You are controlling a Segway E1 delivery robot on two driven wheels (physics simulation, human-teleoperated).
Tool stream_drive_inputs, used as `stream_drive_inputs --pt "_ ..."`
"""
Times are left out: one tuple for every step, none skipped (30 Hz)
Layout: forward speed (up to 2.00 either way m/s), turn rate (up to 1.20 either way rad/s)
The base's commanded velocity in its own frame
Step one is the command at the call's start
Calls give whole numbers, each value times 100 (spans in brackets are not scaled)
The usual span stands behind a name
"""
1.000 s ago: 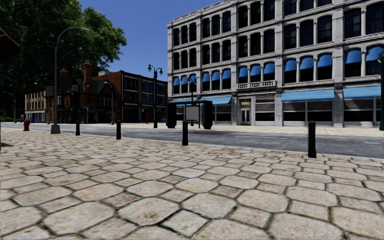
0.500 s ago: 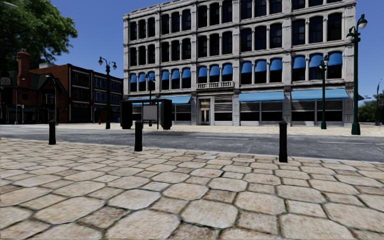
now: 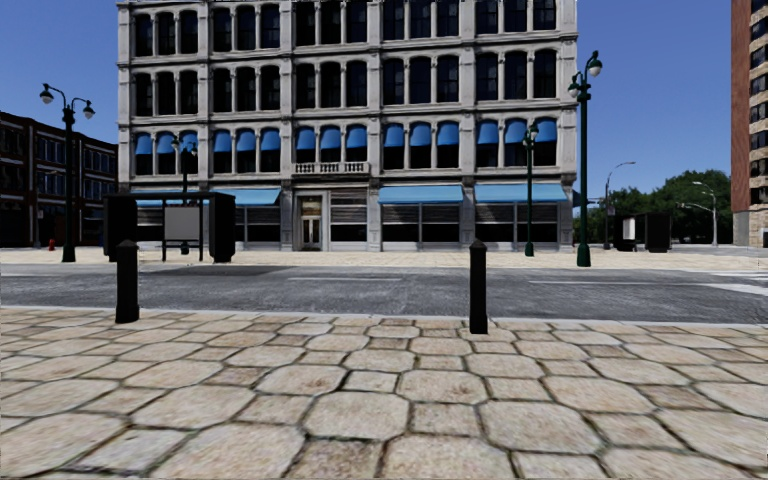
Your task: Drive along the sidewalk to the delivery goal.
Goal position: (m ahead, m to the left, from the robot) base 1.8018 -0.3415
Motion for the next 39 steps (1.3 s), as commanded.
stream_drive_inputs --pt "119 -54" --pt "119 -54" --pt "119 -54" --pt "119 -54" --pt "119 -54" --pt "119 -54" --pt "119 -54" --pt "119 -54" --pt "119 -54" --pt "119 -54" --pt "117 -54" --pt "113 -54" --pt "113 -54" --pt "108 -57" --pt "105 -59" --pt "103 -59" --pt "103 -59" --pt "103 -59" --pt "102 -59" --pt "101 -59" --pt "101 -59" --pt "101 -59" --pt "101 -59" --pt "101 -55" --pt "97 0" --pt "64 0" --pt "64 0" --pt "0 0" --pt "0 0" --pt "0 0" --pt "0 0" --pt "0 0" --pt "0 0" --pt "0 0" --pt "0 0" --pt "0 0" --pt "0 0" --pt "0 0" --pt "0 0"
